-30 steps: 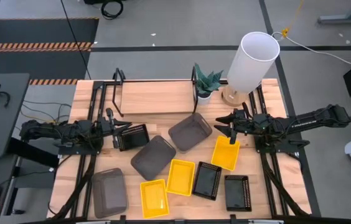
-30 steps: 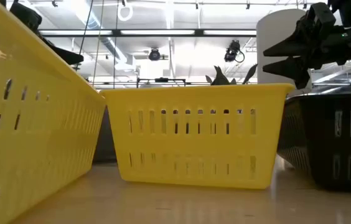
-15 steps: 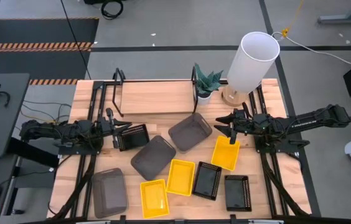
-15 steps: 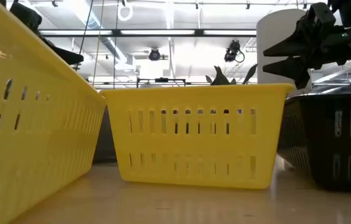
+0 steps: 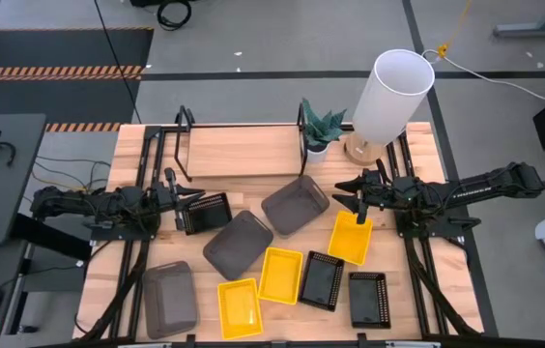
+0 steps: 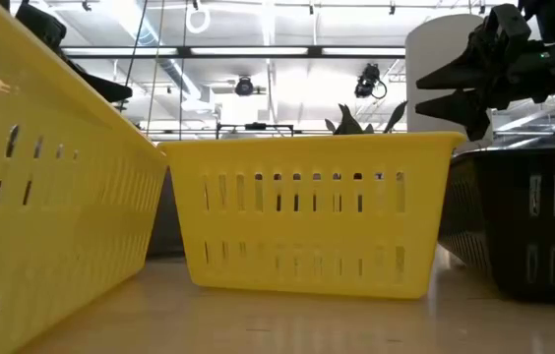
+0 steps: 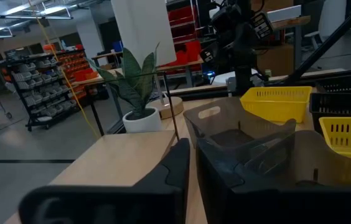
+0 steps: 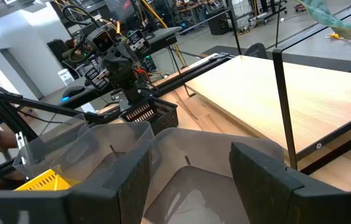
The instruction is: Stack baskets on shelf by color
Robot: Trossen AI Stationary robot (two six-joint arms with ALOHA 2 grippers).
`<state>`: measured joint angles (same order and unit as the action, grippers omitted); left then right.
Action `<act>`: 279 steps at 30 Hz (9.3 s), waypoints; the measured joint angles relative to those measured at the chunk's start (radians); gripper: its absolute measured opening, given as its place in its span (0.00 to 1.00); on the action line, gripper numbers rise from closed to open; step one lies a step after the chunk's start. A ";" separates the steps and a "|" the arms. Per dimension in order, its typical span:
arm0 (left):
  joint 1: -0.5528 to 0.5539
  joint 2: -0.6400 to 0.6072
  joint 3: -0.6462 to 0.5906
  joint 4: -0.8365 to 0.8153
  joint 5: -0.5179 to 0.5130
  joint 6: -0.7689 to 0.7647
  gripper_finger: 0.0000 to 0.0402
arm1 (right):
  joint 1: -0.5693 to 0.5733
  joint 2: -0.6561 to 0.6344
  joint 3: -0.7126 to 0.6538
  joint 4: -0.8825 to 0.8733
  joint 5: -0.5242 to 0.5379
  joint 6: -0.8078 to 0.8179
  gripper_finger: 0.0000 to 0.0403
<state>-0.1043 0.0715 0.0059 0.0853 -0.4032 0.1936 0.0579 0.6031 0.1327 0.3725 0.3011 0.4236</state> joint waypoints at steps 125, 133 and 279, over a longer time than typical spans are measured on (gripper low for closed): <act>-0.558 1.131 0.813 -1.168 0.450 -1.156 0.55 | 0.000 0.001 0.000 0.000 0.000 0.000 0.55; -0.557 1.262 0.812 -1.096 0.463 -1.060 0.51 | 0.000 0.001 0.000 0.000 0.000 0.000 0.55; 0.040 1.792 1.442 -0.748 0.307 0.361 0.44 | 0.000 0.023 0.000 0.058 -0.014 0.000 0.55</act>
<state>-0.0639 1.8634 1.4475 -0.6624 -0.0961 0.5542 0.0578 0.6261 0.1330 0.4310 0.2867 0.4236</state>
